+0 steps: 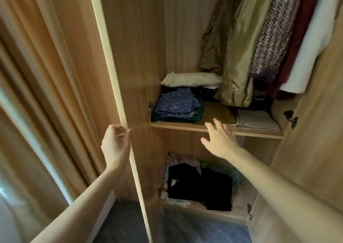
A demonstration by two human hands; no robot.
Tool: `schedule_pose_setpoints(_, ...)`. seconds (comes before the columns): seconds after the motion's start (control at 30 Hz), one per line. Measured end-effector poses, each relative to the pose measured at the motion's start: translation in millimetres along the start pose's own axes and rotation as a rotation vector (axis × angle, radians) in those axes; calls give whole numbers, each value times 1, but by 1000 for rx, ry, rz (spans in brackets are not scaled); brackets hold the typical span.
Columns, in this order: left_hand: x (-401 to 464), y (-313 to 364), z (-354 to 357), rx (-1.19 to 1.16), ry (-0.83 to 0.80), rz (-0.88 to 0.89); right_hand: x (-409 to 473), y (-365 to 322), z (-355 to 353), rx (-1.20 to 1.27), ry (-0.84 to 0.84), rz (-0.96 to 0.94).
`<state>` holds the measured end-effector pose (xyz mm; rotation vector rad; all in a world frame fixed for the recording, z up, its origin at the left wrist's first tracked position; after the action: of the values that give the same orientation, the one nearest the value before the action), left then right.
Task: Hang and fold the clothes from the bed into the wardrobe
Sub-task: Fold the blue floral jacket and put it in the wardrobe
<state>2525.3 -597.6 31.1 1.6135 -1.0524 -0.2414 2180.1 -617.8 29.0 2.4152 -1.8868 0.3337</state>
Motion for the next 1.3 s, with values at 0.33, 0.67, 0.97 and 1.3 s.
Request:
schedule_pose_setpoints(0.33, -28, 77, 86, 117, -359, 226, -44, 67, -28, -55, 31, 155)
schedule_pose_setpoints(0.67, -52, 122, 185, 154, -492, 195, -132, 169, -82, -153, 164, 435)
schedule_pose_setpoints(0.97, -54, 146, 236, 223, -464, 216, -222, 242, -127, -355, 241, 792)
schedule_pose_setpoints(1.3, -51, 147, 243, 241, -446, 229, -247, 272, -113, -116, 196, 953)
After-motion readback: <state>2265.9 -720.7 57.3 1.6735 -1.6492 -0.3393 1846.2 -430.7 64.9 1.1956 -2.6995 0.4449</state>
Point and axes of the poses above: each hand's wrist, its own x-axis towards the middle knuckle, its own z-axis out of the palm, y = z × x, the point moved 7 cm from there along x, towards the middle knuckle, and after that the axes turned 13 degrees about -z, right-handed, at the moved point
